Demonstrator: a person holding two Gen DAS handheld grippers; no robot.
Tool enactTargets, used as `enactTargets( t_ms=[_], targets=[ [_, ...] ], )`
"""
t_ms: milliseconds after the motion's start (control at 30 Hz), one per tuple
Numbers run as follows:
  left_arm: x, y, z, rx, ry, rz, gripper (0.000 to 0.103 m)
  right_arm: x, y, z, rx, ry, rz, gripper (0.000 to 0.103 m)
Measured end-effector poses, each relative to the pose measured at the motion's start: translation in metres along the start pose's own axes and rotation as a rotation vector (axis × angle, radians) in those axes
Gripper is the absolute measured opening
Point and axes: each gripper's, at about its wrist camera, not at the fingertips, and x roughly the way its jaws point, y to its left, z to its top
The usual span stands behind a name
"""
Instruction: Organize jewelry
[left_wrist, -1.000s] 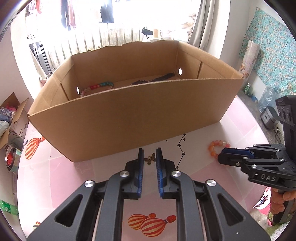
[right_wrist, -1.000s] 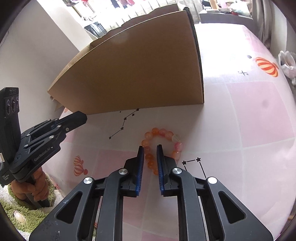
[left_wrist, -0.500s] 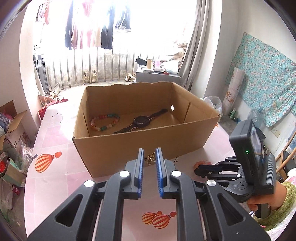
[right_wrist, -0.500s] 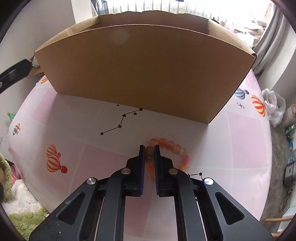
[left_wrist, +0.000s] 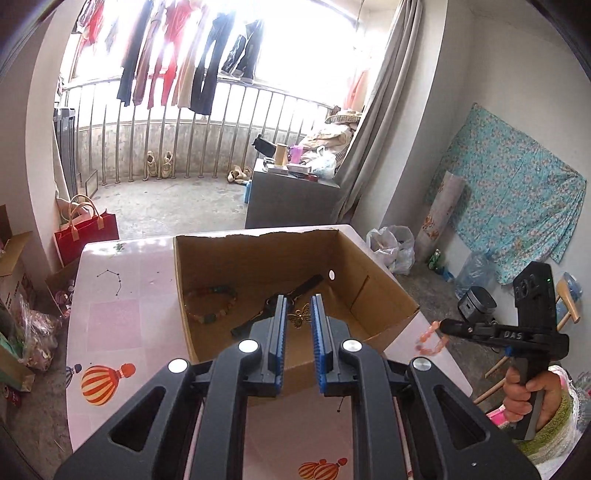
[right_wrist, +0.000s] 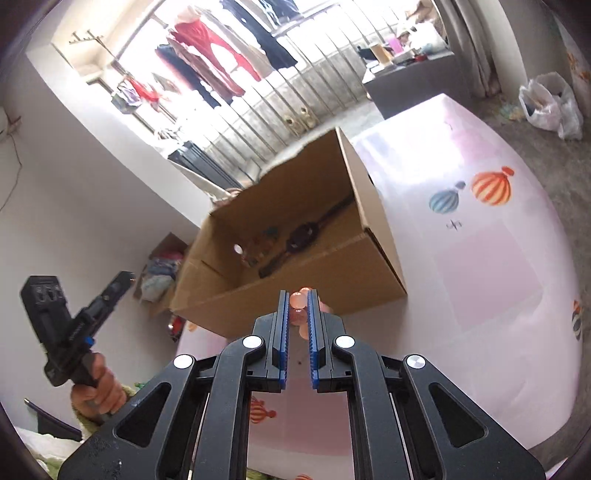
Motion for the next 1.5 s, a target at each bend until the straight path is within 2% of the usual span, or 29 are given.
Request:
enactTargets(
  t_ms=[133,200,267,400,500,567,700,900,1000,1133,1233,1267,1433,1500],
  targets=[
    [0.037,0.007,0.019,-0.028,0.124,0.01,0.012,-0.005,0.015,0.034,-0.121,-0.011,0.044,0.007],
    [0.056,0.012,0.025,-0.053,0.189,-0.006,0.012,0.001,0.017,0.05,-0.168,0.008,0.037,0.007],
    [0.074,0.016,0.028,-0.07,0.257,-0.029,0.012,0.017,0.014,0.065,-0.162,0.055,0.054,0.007],
    [0.108,0.02,0.032,-0.059,0.407,-0.043,0.012,0.06,0.014,0.057,-0.164,0.143,0.072,0.007],
    [0.127,0.022,0.029,-0.052,0.522,-0.002,0.012,0.081,0.021,0.062,-0.189,0.206,0.07,0.007],
    [0.134,0.021,0.026,-0.036,0.56,0.019,0.012,0.098,0.024,0.065,-0.194,0.247,0.057,0.007],
    [0.156,0.025,0.023,-0.034,0.673,0.026,0.012,0.099,0.023,0.068,-0.181,0.31,0.055,0.007],
    [0.186,0.036,0.014,-0.03,0.812,0.106,0.012,0.101,0.03,0.076,-0.22,0.345,0.034,0.007],
    [0.195,0.039,0.008,0.0,0.843,0.132,0.012,0.1,0.032,0.079,-0.222,0.35,0.021,0.007],
    [0.201,0.047,0.002,0.034,0.866,0.215,0.013,0.101,0.036,0.08,-0.238,0.348,0.031,0.007],
    [0.199,0.048,0.0,0.045,0.87,0.229,0.013,0.106,0.034,0.079,-0.22,0.363,0.019,0.007],
    [0.199,0.046,-0.002,0.059,0.877,0.23,0.017,0.107,0.034,0.079,-0.217,0.363,0.014,0.007],
    [0.188,0.042,0.0,0.083,0.855,0.241,0.021,0.107,0.035,0.08,-0.221,0.352,0.011,0.007],
    [0.18,0.041,0.006,0.078,0.819,0.252,0.021,0.112,0.035,0.08,-0.218,0.363,0.008,0.007]
  ],
)
